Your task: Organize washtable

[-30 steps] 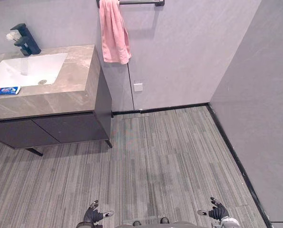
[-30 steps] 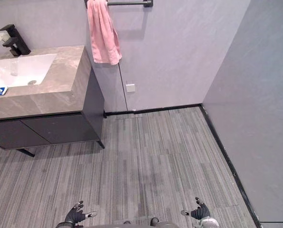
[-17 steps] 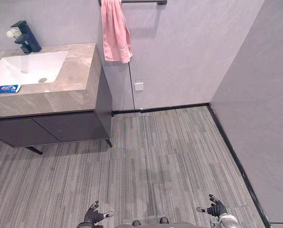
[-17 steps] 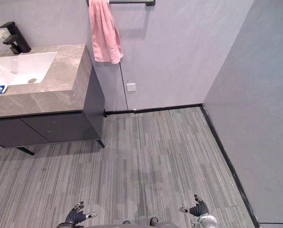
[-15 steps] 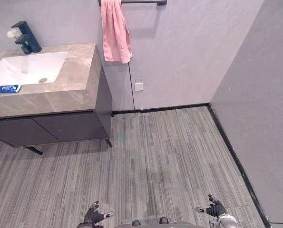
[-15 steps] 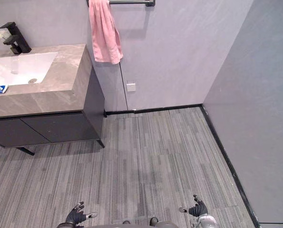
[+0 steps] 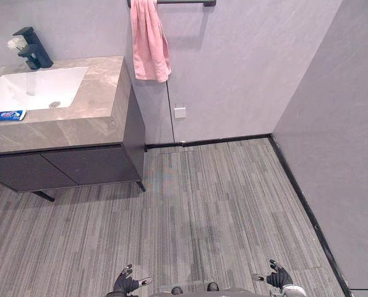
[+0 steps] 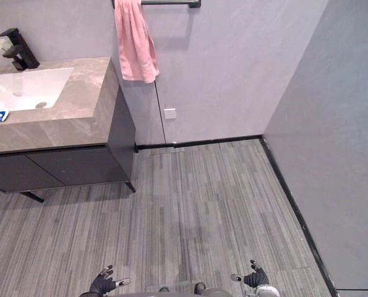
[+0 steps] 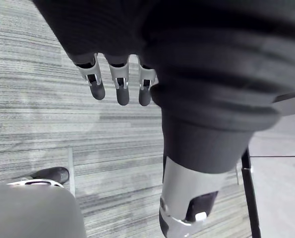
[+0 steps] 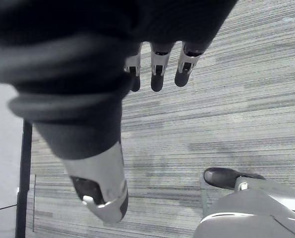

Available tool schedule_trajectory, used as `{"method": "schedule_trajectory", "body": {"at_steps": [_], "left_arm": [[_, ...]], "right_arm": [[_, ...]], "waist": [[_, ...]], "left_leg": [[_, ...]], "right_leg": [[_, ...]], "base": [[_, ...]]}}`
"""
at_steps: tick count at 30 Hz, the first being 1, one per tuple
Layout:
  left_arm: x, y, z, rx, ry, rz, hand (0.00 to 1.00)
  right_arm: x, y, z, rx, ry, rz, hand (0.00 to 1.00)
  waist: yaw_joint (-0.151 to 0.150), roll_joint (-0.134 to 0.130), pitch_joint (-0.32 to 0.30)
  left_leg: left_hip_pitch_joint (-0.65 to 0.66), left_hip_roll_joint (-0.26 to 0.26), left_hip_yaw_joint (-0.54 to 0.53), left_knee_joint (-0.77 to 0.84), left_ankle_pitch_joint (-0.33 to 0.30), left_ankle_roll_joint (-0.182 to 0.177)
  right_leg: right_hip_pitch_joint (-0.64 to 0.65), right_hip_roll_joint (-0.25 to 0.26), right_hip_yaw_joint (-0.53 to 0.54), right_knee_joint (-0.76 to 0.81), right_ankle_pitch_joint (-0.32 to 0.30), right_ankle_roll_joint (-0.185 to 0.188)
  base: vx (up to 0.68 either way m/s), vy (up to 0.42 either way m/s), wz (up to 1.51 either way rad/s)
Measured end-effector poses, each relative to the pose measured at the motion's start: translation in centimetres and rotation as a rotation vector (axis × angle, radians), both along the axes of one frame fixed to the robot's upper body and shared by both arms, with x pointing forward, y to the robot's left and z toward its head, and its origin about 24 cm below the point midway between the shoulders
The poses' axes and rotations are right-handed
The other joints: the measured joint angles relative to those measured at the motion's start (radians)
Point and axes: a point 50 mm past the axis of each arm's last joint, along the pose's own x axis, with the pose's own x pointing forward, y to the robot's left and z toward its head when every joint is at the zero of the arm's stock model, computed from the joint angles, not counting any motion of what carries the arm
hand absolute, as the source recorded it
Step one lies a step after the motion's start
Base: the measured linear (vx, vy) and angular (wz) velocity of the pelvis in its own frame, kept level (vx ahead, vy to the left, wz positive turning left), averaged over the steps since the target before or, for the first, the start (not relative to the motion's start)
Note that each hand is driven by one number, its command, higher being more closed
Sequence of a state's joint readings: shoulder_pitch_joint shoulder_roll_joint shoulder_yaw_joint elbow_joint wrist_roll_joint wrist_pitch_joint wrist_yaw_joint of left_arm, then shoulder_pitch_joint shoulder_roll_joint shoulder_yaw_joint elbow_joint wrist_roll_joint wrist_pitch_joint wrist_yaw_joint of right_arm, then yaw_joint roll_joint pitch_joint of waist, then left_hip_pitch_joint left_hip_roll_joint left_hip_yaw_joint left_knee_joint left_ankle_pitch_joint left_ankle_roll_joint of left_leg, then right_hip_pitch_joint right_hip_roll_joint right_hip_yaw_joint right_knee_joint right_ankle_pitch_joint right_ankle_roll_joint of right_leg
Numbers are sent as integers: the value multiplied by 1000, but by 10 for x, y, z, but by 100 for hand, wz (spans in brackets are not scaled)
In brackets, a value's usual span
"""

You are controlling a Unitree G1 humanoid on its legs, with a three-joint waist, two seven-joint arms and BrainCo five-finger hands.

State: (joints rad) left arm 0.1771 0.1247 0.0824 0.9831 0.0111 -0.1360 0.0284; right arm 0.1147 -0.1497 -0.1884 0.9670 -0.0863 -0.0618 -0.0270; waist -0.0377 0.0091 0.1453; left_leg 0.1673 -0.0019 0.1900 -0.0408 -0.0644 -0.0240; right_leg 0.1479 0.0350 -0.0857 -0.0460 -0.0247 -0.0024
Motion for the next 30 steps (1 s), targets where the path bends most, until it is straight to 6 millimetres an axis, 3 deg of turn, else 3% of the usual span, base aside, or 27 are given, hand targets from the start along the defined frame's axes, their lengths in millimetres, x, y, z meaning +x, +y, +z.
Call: {"method": "schedule_trajectory", "body": {"at_steps": [6,9,11,12,13,17,18,19,22,24,26,27,28,29,30], "left_arm": [[0,1,0,1,-2,7,0],[1,2,1,9,-4,14,0],[2,3,1,16,-8,19,0],[4,4,2,20,-17,17,0],[7,5,3,24,-27,14,0],[17,8,7,38,-54,-5,0],[24,13,10,51,-70,-15,0],[28,17,13,63,-86,-18,0],[39,22,18,79,-118,-23,0],[47,21,20,77,-138,-24,0],[46,22,19,79,-134,-27,0],[44,17,17,64,-125,-22,0],[43,12,16,50,-124,-21,0],[43,10,15,43,-125,-21,0],[44,4,14,27,-127,-17,0]], "right_arm": [[1,3,-1,12,-1,-6,0],[6,5,0,15,-11,-3,0],[13,5,2,16,-27,2,0],[16,6,3,16,-35,5,0],[15,6,2,16,-29,4,0],[19,8,3,24,-28,17,0],[19,8,2,25,-26,19,0],[21,6,4,18,-30,20,0],[28,1,7,-6,-39,52,0],[27,-4,8,-21,-36,56,0],[22,-5,7,-21,-25,52,0],[20,-8,7,-28,-18,50,0],[24,-5,8,-24,-36,54,0],[26,-5,9,-24,-44,55,0],[26,-6,10,-28,-47,54,0]], "waist": [[2,-11,9],[10,-11,15],[22,-10,22],[22,-13,30],[21,-17,35],[19,-17,56],[15,-15,67],[10,-9,73],[-7,-9,88],[-14,3,96],[-30,-20,90],[-32,-11,87],[-31,2,83],[-32,9,83],[-32,31,88]], "left_leg": [[-18,0,7,4,-2,2],[-74,10,39,58,-37,19],[-110,23,72,122,-81,24],[-121,24,83,162,-111,30],[-121,20,89,196,-140,36],[-78,16,109,225,-179,55],[-49,14,103,217,-189,59],[-32,17,92,212,-198,54],[19,38,71,180,-207,41],[57,74,43,153,-212,12],[84,76,15,148,-239,-42],[99,101,6,158,-247,-58],[54,129,1,255,-225,-99],[21,137,-1,315,-214,-118],[-50,174,-12,486,-181,-161]], "right_leg": [[-21,0,8,-7,0,0],[-77,3,41,23,-18,12],[-144,4,63,127,-73,14],[-184,-6,62,224,-129,27],[-220,-22,58,329,-181,64],[-362,-77,-28,707,-192,111],[-402,-107,-74,794,-231,108],[-428,-128,-103,811,-256,104],[-461,-142,-136,726,-256,96],[-489,-136,-158,557,-202,69],[-490,-149,-147,482,-53,25],[-488,-144,-159,522,-65,-8],[-482,-131,-173,520,-102,-30],[-473,-124,-178,508,-108,-39],[-423,-101,-194,458,-114,-49]], "base": [[-31,-12,-3],[-3,-4,-30],[37,4,-51],[75,28,-24],[90,36,-16],[129,58,-13],[217,33,10],[215,23,14],[255,-45,22],[366,-157,41],[394,-218,46],[543,-340,24],[554,-349,12],[561,-353,11],[481,-275,14]]}}
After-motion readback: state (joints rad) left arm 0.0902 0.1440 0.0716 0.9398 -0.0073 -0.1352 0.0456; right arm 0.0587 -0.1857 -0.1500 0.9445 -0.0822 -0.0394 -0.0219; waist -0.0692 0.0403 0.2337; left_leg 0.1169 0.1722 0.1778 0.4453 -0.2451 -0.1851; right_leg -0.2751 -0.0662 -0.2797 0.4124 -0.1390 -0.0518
